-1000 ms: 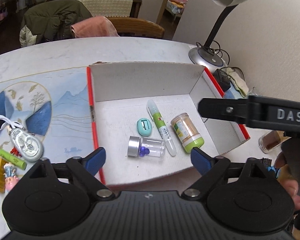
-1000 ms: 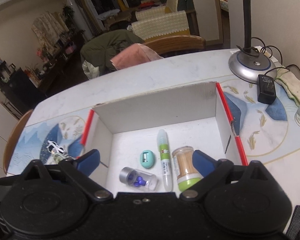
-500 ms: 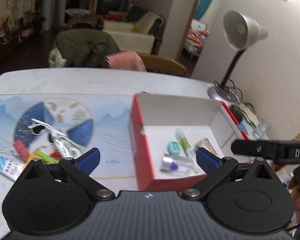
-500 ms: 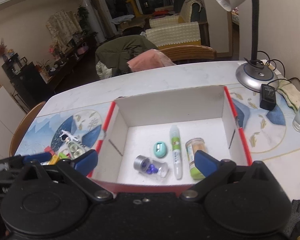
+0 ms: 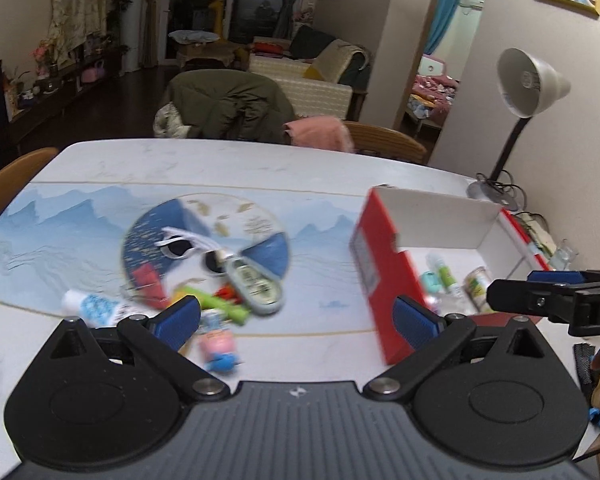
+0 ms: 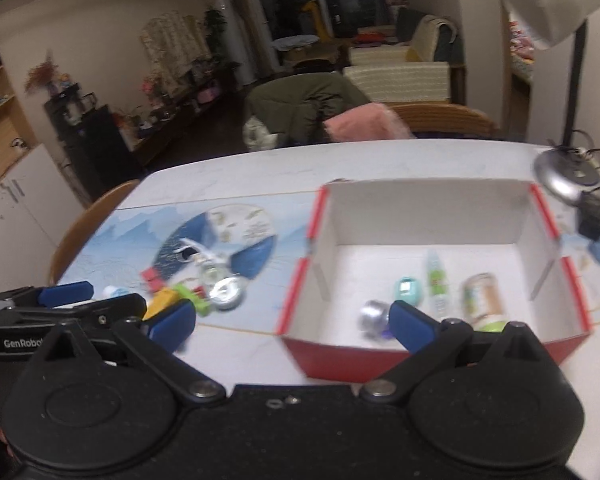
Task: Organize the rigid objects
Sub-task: 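Lift both tools out of the shoebox and move back toward the mat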
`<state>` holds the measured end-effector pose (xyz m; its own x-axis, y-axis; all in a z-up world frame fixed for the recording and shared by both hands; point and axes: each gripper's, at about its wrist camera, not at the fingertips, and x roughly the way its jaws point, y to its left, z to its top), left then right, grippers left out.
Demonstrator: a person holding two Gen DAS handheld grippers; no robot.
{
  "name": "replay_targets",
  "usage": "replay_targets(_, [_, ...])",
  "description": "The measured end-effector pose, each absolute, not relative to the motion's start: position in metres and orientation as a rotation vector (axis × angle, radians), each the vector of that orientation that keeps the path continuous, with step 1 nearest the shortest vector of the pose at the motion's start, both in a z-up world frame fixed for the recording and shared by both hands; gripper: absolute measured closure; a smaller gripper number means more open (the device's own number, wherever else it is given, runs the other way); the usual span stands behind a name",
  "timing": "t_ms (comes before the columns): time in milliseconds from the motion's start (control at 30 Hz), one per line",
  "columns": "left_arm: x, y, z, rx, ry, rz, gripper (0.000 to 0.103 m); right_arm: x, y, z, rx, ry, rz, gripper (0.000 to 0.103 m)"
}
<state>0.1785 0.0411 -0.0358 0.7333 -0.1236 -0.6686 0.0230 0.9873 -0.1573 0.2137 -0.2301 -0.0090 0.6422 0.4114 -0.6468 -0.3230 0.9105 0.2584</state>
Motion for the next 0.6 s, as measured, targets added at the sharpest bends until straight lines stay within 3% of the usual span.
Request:
replay_targets(333, [0.164,0.120,-0.057,-0.182,0.780,-0.046,0.000,0.210,-0.158,-0.021,0.070,0.799,0.463,0.000])
replay_targets(600, [0.173,0.177,-0.082,-0.206,0.813,0.033,0.000,0.209,-0.106,-0.036,0.027,0.846,0.477,0.006])
